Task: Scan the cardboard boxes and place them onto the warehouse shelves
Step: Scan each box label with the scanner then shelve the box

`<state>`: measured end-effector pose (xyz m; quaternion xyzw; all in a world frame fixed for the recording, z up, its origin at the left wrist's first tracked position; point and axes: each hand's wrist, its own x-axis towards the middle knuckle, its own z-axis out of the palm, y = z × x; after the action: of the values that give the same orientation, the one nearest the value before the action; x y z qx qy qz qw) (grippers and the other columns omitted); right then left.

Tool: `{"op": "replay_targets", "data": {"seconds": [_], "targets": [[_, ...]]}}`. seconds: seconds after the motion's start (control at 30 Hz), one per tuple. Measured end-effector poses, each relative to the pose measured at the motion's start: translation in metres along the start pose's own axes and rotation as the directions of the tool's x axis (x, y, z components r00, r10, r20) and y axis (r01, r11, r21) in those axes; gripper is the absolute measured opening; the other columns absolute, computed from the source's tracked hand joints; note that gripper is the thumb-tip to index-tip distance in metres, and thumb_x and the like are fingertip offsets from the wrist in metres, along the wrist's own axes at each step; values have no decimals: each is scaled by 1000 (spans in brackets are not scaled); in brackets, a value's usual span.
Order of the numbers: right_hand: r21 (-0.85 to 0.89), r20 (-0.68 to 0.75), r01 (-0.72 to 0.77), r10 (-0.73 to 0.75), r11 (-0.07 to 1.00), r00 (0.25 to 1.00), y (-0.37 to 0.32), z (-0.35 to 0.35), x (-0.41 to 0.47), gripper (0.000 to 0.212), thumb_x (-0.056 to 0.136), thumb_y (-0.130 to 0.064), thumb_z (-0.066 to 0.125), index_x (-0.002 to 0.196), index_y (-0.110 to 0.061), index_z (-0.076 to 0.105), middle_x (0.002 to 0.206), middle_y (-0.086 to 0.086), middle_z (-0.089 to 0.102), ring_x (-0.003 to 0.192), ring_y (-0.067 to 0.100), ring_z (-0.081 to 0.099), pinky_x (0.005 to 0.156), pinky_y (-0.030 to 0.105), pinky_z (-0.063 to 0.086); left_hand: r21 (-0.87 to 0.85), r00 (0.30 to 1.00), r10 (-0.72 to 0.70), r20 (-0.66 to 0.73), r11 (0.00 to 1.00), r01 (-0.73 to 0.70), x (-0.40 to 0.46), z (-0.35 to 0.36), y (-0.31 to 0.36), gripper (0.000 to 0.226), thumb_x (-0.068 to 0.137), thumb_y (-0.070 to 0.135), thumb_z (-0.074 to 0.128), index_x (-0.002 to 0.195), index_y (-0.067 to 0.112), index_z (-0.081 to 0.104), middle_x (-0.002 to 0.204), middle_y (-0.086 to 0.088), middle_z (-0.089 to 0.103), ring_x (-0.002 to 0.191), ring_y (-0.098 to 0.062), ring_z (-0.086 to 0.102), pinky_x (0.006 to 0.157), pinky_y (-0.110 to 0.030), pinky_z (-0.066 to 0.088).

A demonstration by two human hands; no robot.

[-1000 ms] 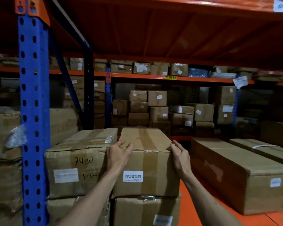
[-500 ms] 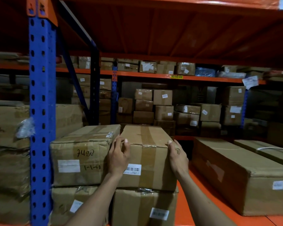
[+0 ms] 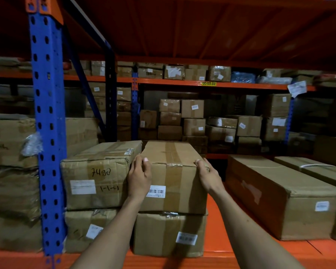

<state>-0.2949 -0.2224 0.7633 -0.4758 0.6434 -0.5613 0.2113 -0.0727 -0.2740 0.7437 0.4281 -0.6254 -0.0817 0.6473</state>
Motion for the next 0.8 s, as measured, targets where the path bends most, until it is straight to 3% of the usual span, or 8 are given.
{"op": "replay_targets", "data": {"seconds": [0.13,0.23,0.33,0.43,0.57,0.7,0.8], "targets": [[-79,52,-15,19,997,998,-5,-3,-8,86,85,-88,32,154,-38,45,158,6,47,144,36,40,114,48,33,5,993,-61,98,998,61,-1,-7,1,41,103,47,35,125,17,52,125,-11,59,109,-16,52,89,-33,41],[-118,88,-28,39,993,995,-6,-9,-21,83,91,-84,32,153,-31,48,157,9,47,145,36,40,114,45,33,12,980,-122,158,993,121,-7,-13,0,52,95,68,28,133,36,46,138,-2,54,125,-26,52,100,-47,45],[-212,176,-15,53,977,983,2,-25,-39,83,92,-81,39,157,-29,43,156,7,50,144,35,44,113,42,36,88,955,-157,252,986,139,-21,-24,-2,63,95,66,40,151,49,15,160,2,30,145,-27,30,114,-54,32],[-294,276,47,37,955,960,26,-47,-58,89,90,-80,45,160,-25,39,157,5,49,146,31,43,114,42,38,159,951,-114,287,985,70,-54,-35,-2,81,95,56,52,156,41,0,164,-3,19,149,-27,22,119,-48,27],[-437,256,104,13,893,967,67,-82,-86,94,91,-75,52,160,-13,36,160,14,43,150,33,38,120,41,33,227,939,-229,256,959,172,-123,-28,5,74,97,43,56,156,16,23,165,-8,15,150,-24,18,119,-37,22],[-550,259,101,54,829,964,125,-126,-119,91,91,-72,53,156,-9,42,154,18,51,142,36,47,113,40,39,289,884,-328,333,928,235,-208,-5,15,59,91,35,65,138,1,52,144,-21,50,136,-32,44,113,-36,34],[-596,272,60,131,800,954,173,-165,-153,89,89,-73,54,154,-12,47,144,19,60,136,37,53,109,42,44,367,786,-436,438,885,287,-284,13,26,56,87,40,69,129,4,61,129,-17,63,124,-32,55,104,-33,40]]}}
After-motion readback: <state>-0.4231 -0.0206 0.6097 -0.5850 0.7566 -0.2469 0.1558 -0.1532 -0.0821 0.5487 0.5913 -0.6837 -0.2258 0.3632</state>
